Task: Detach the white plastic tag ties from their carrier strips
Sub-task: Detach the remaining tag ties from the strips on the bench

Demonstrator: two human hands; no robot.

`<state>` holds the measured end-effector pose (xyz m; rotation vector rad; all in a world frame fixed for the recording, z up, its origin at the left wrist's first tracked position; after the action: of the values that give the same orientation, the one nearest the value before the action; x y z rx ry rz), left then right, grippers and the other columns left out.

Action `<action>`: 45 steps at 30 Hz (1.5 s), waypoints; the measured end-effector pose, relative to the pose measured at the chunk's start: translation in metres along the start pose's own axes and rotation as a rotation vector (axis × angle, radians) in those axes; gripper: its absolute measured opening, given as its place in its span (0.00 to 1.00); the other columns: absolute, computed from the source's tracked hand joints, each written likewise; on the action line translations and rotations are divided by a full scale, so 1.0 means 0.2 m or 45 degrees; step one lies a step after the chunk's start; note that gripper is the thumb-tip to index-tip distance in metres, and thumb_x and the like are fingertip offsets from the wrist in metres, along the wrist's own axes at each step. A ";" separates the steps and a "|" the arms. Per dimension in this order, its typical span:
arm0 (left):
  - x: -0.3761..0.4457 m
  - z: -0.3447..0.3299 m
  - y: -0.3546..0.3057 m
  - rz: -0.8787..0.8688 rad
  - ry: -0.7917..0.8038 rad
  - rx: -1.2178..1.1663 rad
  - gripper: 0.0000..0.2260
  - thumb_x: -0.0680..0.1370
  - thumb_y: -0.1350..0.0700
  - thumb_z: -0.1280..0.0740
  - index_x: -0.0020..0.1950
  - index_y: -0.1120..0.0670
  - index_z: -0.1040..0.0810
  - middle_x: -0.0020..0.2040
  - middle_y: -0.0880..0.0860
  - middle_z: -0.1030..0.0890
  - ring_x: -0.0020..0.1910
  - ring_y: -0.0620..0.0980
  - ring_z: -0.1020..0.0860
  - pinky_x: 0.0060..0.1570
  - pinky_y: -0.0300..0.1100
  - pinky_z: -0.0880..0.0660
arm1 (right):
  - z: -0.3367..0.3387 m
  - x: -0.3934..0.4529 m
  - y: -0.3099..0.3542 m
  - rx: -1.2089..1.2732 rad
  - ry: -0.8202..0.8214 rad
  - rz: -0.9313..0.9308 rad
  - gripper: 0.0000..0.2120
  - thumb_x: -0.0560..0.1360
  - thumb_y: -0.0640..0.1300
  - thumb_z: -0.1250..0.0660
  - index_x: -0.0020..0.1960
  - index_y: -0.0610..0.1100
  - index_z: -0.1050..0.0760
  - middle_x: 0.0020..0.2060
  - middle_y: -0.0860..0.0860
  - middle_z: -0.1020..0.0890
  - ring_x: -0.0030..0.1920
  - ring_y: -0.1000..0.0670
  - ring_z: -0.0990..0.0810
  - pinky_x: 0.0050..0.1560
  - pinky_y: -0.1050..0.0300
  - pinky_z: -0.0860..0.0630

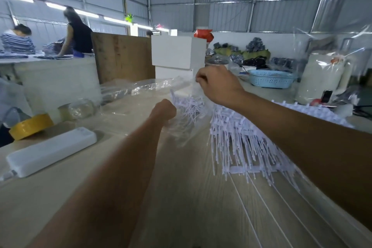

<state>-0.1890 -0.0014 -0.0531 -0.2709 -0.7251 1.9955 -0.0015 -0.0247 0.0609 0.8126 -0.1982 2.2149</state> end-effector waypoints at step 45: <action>-0.61 -0.31 -0.42 -0.496 -0.245 -0.138 0.15 0.79 0.43 0.34 0.58 0.52 0.21 0.46 0.48 0.21 0.34 0.37 0.23 0.39 0.36 0.28 | 0.40 -1.36 -1.06 -0.110 -0.209 -0.626 0.13 0.81 0.39 0.41 0.57 0.46 0.18 0.54 0.46 0.15 0.53 0.40 0.19 0.53 0.49 0.24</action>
<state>-0.0379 -0.0511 -0.0657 0.0029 -0.9328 1.6269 0.3260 -0.0700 -0.0634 0.8872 -0.1519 1.6718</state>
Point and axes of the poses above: each hand's wrist, its own x-axis towards the middle knuckle, its own z-axis out of the back of the hand, y = z × x, the point moved 5 cm from there along x, towards the middle knuckle
